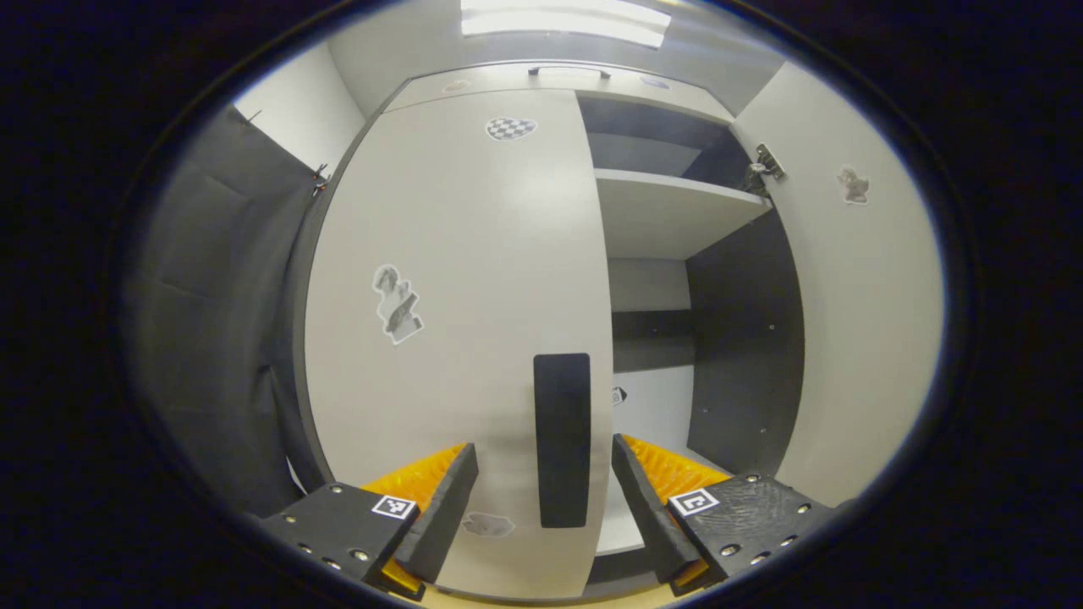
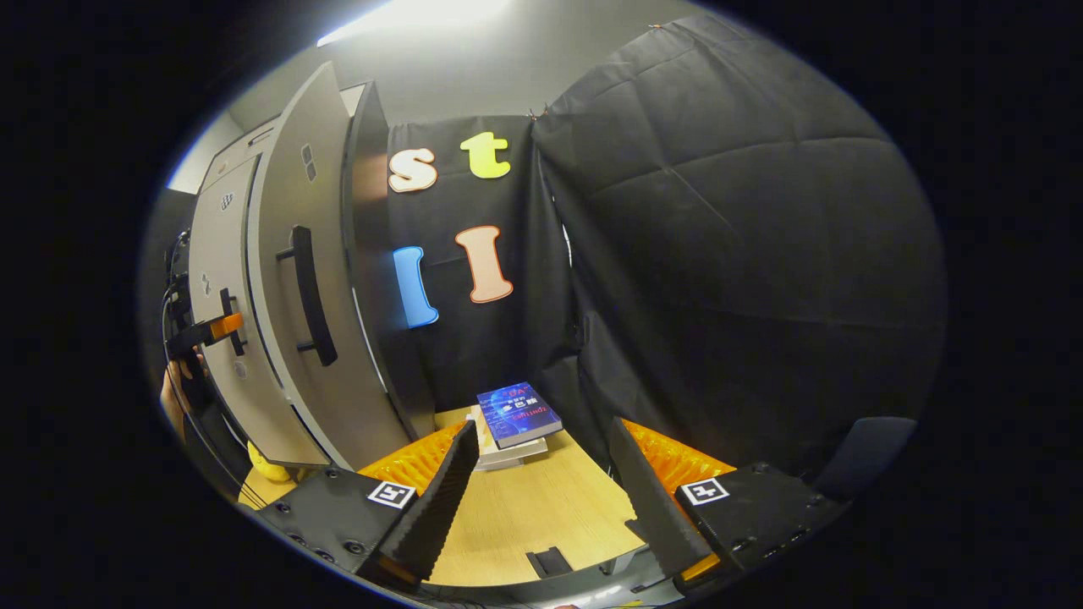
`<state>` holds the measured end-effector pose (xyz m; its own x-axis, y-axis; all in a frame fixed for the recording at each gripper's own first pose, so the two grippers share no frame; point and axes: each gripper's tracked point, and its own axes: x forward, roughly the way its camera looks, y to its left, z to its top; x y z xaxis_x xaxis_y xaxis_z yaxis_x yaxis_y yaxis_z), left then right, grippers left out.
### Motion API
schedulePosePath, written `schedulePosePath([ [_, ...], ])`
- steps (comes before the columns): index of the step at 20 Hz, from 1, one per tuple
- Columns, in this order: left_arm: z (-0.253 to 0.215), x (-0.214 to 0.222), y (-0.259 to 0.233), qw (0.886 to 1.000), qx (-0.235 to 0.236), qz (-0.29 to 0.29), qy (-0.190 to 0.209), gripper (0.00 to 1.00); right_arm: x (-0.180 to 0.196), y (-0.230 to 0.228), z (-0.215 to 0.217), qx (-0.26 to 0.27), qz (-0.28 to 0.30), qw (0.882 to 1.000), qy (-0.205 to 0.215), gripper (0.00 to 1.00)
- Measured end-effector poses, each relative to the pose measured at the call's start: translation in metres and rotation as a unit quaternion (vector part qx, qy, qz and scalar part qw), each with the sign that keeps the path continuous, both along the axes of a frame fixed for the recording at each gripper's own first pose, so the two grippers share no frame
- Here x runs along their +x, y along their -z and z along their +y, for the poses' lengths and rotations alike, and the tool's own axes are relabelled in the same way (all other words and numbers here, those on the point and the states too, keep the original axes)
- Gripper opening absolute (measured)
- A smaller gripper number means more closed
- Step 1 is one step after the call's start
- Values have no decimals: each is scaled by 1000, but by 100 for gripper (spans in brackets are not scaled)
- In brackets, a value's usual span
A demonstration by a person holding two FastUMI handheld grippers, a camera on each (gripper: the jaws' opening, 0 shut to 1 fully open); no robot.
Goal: Open the right door of the double-door shoe cabinet with the right hand, and open the left door with the left hand.
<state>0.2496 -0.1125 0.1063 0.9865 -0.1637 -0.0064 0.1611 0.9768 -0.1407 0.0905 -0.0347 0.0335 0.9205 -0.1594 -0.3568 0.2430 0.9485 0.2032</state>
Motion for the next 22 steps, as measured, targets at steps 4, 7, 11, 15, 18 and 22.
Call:
schedulePosePath([
  [4,-6,4,9,1000,-9,17,2,80,0,1,2,3,3,1000,-8,92],
  [7,-4,8,13,1000,-17,22,-8,51,2,1,3,0,3,1000,-16,98],
  [11,-12,6,13,999,-23,29,5,28,4,2,4,-2,5,999,-35,98],
  [15,-10,4,14,999,-19,33,-5,18,9,2,13,7,2,998,-65,92],
  [18,-4,-7,13,999,-21,30,-6,17,13,2,18,7,1,996,-88,92],
  [22,3,-21,10,999,-20,28,-3,15,16,-4,25,6,-13,994,-104,98],
])
